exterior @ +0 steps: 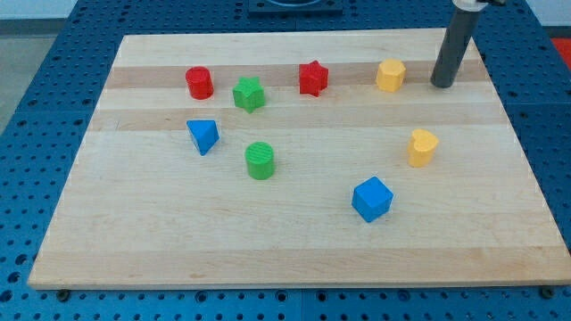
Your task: Push yellow hexagon towards red star
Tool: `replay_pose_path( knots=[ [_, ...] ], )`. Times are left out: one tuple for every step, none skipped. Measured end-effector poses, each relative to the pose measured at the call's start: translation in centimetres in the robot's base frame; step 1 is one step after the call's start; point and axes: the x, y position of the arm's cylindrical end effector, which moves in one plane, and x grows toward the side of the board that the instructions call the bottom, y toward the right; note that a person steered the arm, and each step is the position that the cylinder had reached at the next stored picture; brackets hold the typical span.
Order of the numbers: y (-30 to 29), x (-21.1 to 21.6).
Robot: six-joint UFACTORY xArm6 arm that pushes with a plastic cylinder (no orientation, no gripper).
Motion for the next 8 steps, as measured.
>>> replay_pose_path(
  knots=[
    [-1.9, -0.1],
    [-5.1, -0.1],
    [-6.9, -0.1],
    [-6.9, -0.4],
    [-6.9, -2.1],
    [-7.0, -3.6],
    [-8.3, -4.0],
    [-10.4, -4.0]
  ],
)
